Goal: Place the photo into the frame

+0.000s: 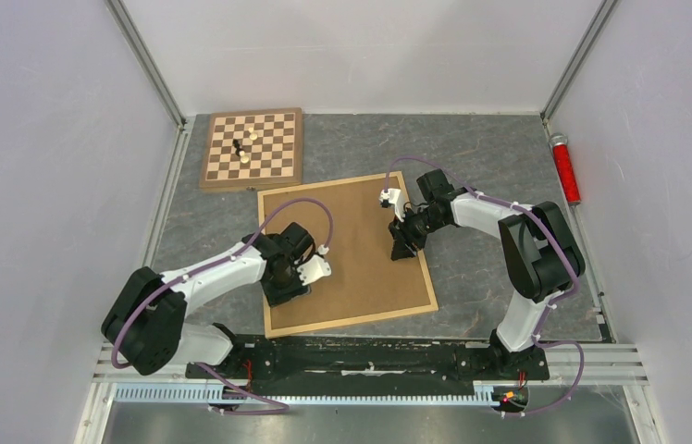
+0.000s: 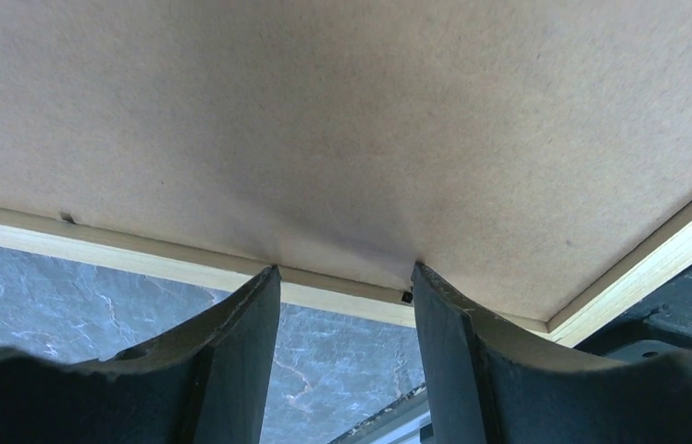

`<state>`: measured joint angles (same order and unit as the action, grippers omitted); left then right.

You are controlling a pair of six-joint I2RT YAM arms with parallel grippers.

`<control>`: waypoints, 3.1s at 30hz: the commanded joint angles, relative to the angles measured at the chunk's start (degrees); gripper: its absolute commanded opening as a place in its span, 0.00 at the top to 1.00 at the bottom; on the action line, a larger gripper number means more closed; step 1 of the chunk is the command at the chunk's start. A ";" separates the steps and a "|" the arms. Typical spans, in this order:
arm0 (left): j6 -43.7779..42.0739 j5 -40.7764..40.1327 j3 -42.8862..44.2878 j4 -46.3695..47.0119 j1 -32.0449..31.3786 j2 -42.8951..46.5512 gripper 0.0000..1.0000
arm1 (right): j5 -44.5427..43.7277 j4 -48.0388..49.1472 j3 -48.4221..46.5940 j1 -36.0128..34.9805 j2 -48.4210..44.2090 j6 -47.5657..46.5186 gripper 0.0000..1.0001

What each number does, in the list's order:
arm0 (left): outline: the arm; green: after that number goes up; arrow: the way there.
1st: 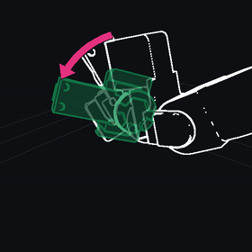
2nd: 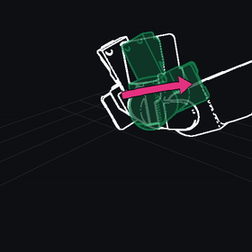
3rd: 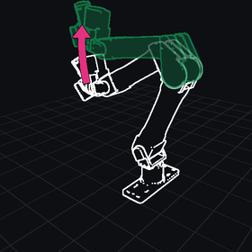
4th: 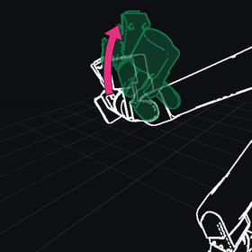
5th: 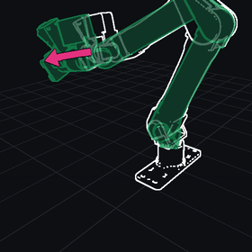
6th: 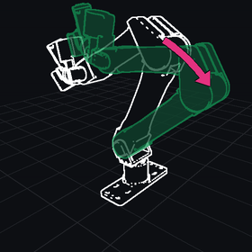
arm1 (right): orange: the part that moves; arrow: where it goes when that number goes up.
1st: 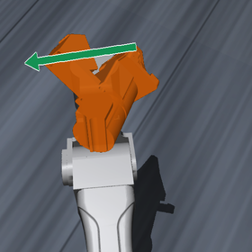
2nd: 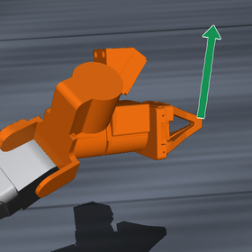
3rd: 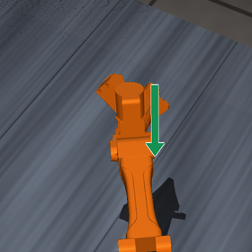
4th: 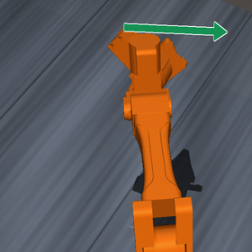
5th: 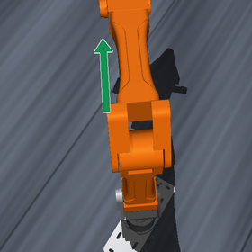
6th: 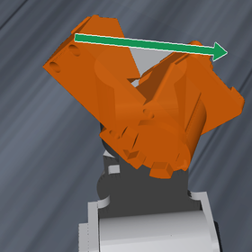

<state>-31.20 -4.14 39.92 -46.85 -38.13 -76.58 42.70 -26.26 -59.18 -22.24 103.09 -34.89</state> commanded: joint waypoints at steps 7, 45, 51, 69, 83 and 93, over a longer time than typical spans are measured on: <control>2.14 4.35 3.01 4.76 -0.10 2.52 0.40 | -4.90 -0.64 2.31 -0.70 2.03 -0.24 0.55; 16.85 14.54 29.33 11.36 9.87 -17.60 0.40 | -26.72 1.39 -1.96 1.16 -10.70 5.68 0.44; 21.78 20.51 39.39 13.05 9.75 -26.86 0.40 | -33.15 6.18 -3.57 3.60 -10.24 11.20 0.45; 22.87 14.82 39.30 16.38 5.12 -38.49 0.42 | -19.04 11.39 -28.50 7.74 17.15 29.61 0.36; 20.62 6.97 38.61 14.44 -0.92 -41.01 0.44 | -26.89 7.19 -25.68 5.74 22.71 26.05 0.54; 19.12 0.21 39.01 13.77 -5.41 -41.20 0.44 | -40.33 4.61 -18.89 0.79 22.34 16.31 0.69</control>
<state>-10.04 -2.98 80.09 -29.74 -40.82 -114.37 9.58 -11.81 -83.02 -19.00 120.68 -12.32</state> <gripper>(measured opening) 0.559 0.334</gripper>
